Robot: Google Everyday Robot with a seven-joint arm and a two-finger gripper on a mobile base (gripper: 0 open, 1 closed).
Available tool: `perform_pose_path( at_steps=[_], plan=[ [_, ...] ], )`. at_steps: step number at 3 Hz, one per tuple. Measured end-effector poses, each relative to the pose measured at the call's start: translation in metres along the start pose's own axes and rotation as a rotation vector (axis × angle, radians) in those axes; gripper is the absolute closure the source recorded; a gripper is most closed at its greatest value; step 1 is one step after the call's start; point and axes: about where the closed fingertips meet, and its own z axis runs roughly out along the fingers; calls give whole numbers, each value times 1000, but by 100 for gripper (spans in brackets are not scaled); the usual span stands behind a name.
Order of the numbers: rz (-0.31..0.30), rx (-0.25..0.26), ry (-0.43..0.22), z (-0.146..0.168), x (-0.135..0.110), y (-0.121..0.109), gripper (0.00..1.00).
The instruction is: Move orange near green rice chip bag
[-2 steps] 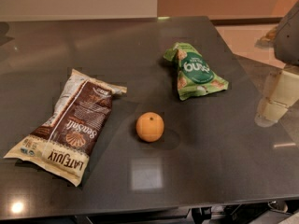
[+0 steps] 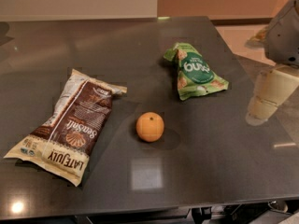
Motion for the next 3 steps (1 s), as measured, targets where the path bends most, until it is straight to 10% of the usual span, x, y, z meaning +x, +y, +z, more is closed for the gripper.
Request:
perform_pose_path(
  at_steps=[3],
  plan=[
    [-134,-150,-217,59,-82,26,0]
  ],
)
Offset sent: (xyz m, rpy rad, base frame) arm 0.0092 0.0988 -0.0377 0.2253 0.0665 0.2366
